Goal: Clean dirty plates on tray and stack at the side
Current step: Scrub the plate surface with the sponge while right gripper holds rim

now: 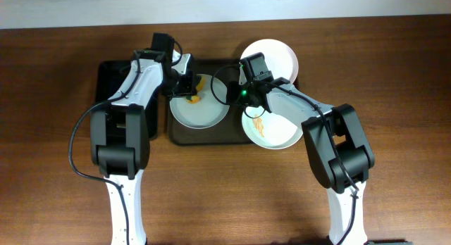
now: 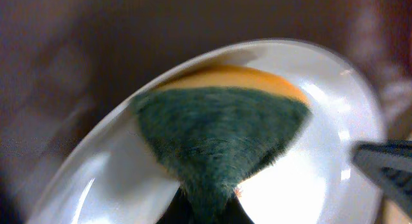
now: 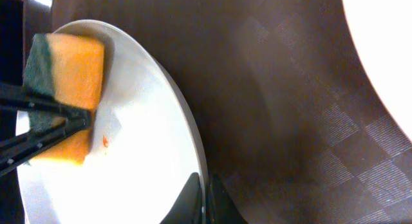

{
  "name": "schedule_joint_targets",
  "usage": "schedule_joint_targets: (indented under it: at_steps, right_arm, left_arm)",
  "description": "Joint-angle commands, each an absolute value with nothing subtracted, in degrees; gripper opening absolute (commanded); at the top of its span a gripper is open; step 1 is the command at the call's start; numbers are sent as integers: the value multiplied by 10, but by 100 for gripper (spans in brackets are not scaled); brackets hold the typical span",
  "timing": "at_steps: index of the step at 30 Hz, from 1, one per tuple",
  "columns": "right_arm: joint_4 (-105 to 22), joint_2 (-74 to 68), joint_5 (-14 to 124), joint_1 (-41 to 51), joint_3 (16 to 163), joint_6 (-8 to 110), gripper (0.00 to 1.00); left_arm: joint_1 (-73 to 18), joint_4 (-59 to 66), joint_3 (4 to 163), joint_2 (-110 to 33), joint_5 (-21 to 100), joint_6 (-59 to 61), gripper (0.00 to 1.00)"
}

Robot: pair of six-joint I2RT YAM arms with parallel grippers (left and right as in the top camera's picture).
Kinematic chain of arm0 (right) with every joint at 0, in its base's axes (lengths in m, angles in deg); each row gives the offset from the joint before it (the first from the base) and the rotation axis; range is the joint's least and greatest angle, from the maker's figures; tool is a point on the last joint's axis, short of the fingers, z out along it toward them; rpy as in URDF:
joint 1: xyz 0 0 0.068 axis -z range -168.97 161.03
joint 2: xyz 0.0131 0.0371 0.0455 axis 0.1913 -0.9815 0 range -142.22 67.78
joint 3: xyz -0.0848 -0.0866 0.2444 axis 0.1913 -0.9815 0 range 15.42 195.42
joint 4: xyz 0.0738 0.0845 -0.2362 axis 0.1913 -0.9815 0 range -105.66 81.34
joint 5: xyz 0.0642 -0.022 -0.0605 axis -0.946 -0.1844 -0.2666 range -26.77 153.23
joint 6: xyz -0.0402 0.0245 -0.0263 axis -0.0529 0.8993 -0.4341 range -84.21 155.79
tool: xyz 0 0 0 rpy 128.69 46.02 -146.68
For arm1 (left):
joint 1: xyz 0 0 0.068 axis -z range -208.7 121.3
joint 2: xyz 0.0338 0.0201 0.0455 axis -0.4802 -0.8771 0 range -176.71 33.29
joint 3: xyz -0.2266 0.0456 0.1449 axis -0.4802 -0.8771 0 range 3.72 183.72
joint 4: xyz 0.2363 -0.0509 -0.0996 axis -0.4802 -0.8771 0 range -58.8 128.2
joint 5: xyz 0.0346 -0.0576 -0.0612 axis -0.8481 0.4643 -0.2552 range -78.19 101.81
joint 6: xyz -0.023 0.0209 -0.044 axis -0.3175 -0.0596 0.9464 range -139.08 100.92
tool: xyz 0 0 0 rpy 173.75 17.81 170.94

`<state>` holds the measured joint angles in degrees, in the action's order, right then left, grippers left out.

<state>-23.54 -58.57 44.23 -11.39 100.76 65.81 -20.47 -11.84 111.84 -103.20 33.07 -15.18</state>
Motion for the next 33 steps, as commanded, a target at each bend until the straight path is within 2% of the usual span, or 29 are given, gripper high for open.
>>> schedule_joint_targets:
  at_steps: [1, 7, 9, 12, 14, 22, 27, 33]
  right_arm:
    - [-232, -591, 441, -106, 1015, 666, 4]
    - [-232, -591, 439, -106, 1015, 666, 4]
    - [-232, -591, 439, -106, 1015, 666, 4]
    - [-232, -591, 439, -106, 1015, 666, 4]
    - [-232, -591, 439, -106, 1015, 666, 4]
    - [-232, -591, 439, -106, 1015, 666, 4]
    - [-232, -591, 439, -106, 1015, 666, 4]
    - [-232, -591, 439, -106, 1015, 666, 4]
  left_arm:
    - [-179, -198, 1115, -1091, 69, -122, 1]
    - [-137, -306, 1123, -1091, 49, -123, 1]
    - [-127, -309, 1123, -1091, 105, -140, 1]
    - [-120, -276, 1123, -1092, 291, -245, 1]
    - [-120, -250, 1123, -1092, 327, -249, 1]
    - [-135, -173, 1123, -1092, 321, -238, 1]
    - [-174, -124, 1123, -1092, 229, -159, 1]
    - [-212, -194, 1123, -1092, 152, -139, 1]
